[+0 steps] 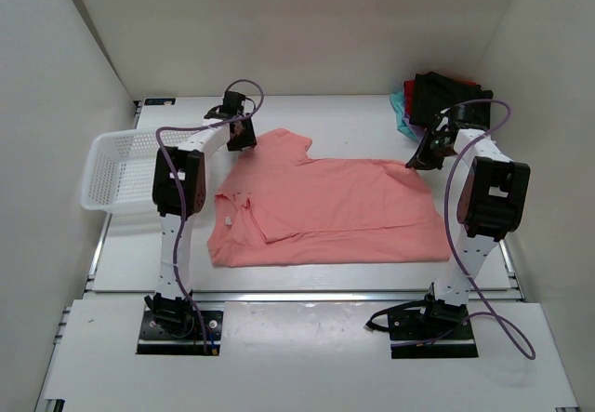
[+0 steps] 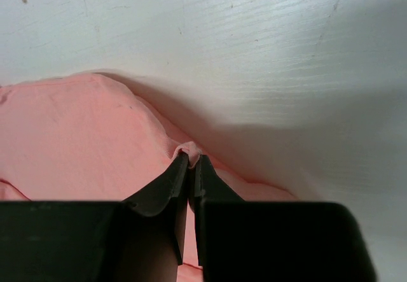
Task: Fold and stack the t-shirts
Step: Grap the side of the flattened tshirt furthest away from the robot with both arms, then fold the other side of the tshirt into a rectangle
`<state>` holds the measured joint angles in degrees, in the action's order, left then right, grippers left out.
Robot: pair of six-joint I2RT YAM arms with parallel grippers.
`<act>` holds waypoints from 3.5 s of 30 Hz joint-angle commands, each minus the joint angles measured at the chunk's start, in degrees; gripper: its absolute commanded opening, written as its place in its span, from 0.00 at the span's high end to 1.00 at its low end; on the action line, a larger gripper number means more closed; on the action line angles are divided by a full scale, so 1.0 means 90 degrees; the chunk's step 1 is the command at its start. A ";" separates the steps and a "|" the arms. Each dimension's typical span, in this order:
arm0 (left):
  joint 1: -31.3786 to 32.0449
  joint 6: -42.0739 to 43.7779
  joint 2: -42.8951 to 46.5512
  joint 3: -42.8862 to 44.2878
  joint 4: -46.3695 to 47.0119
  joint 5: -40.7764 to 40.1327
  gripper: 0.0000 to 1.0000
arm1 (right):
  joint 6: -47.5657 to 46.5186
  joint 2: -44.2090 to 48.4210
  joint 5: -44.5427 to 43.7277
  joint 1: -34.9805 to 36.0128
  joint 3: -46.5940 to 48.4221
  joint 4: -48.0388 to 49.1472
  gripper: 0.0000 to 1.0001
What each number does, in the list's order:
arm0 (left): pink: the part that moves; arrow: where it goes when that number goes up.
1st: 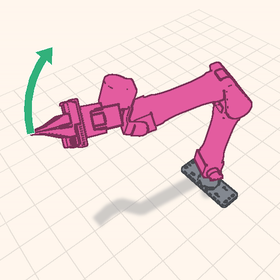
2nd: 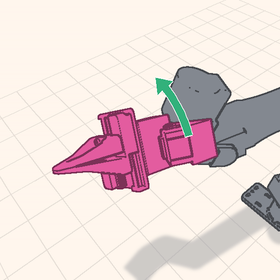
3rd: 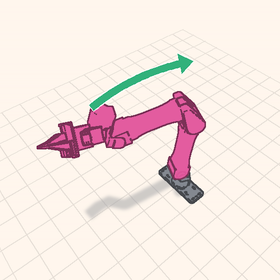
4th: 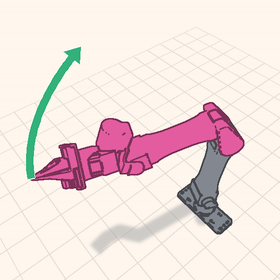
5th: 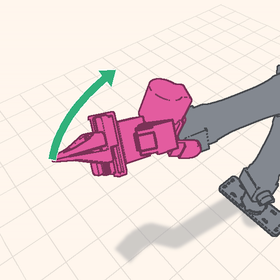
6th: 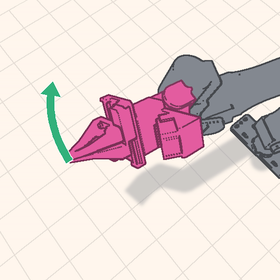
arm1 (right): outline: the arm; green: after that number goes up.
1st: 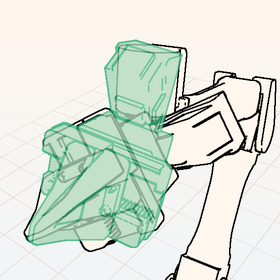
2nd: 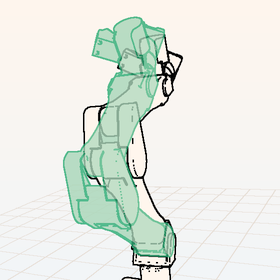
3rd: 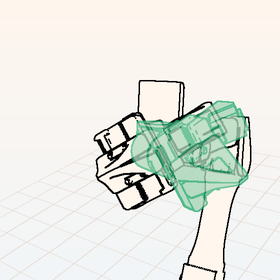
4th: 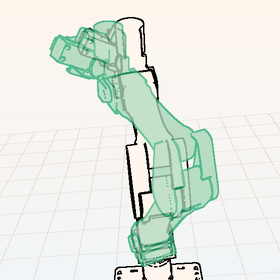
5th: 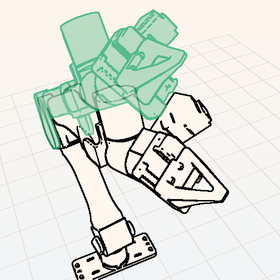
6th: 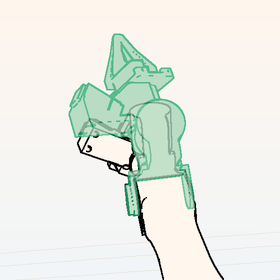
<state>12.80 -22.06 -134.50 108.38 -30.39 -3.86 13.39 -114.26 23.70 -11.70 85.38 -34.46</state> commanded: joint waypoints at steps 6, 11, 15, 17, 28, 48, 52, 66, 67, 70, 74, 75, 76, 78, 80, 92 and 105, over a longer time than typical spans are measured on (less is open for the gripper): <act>0.0267 0.0098 0.0101 0.0009 -0.0314 0.0214 0.48 | 0.0046 0.0312 0.0149 -0.0086 0.0054 0.0235 1.00; 0.0433 0.0089 0.0052 0.0038 -0.0422 0.0214 0.57 | 0.0085 0.0400 0.0101 -0.0144 -0.0064 0.0293 0.99; 0.0434 -0.0019 -0.0085 0.0281 -0.0606 0.0399 1.00 | 0.0007 0.0420 0.0120 -0.0213 -0.0132 0.0362 1.00; 0.0395 0.0000 -0.0115 0.0661 -0.0773 0.0399 1.00 | -0.0042 0.0391 0.0091 -0.0174 -0.0151 0.0362 1.00; 0.0063 0.0127 0.1416 0.0079 -0.0491 0.0848 1.00 | -0.0247 0.0351 0.0218 -0.0331 -0.0005 0.0587 1.00; -0.0045 -0.0243 0.4786 -0.3730 0.0008 0.1649 1.00 | -0.0296 0.2363 0.0287 -0.0623 -0.2270 0.1065 1.00; -0.0045 -0.0214 0.5509 -0.4666 -0.0012 0.1630 1.00 | -0.0374 0.2783 -0.0122 -0.0769 -0.2708 0.1026 1.00; 0.0052 -0.0234 0.6623 -0.6523 0.0086 0.1435 1.00 | -0.0296 0.3613 -0.0563 -0.0780 -0.3657 0.0996 1.00; 0.0024 -0.0253 0.6682 -0.6602 0.0115 0.1435 1.00 | -0.0306 0.3652 -0.0631 -0.0722 -0.3705 0.0939 1.00; 0.0004 -0.0321 0.6828 -0.6894 0.0154 0.1357 1.00 | -0.0150 0.3788 -0.1002 -0.0712 -0.3784 0.0666 0.99; -0.0104 -0.0419 0.7072 -0.7208 0.0232 0.1405 0.75 | 0.0288 0.4071 -0.1588 -0.0770 -0.3882 0.0138 0.75; -0.0113 -0.0477 0.7112 -0.7285 0.0271 0.1444 0.77 | 0.0329 0.4101 -0.1695 -0.0721 -0.3930 0.0089 0.72; -0.0123 -0.0468 0.7151 -0.7344 0.0300 0.1502 0.78 | 0.0416 0.4169 -0.1851 -0.0711 -0.3950 -0.0066 0.69; -0.0191 -0.0526 0.7258 -0.7393 0.0301 0.1503 0.68 | 0.0514 0.4247 -0.2183 -0.0614 -0.3970 -0.0272 0.61; -0.0182 -0.0556 0.7297 -0.7433 0.0330 0.1483 0.66 | 0.0583 0.4287 -0.2408 -0.0565 -0.3931 -0.0458 0.62; -0.0279 -0.0956 0.6605 -0.6721 0.1120 0.1561 0.62 | 0.0398 0.3780 -0.1970 -0.0486 -0.3169 -0.0166 1.00; 0.0013 -0.1435 0.5150 -0.6387 0.1960 0.2088 0.71 | 0.0114 0.2881 -0.2302 0.0147 -0.2495 0.0049 0.72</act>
<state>12.21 -33.10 -87.59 50.72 -15.97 12.47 15.35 -87.92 5.37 -13.08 60.93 -35.18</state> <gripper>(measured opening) 0.304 0.299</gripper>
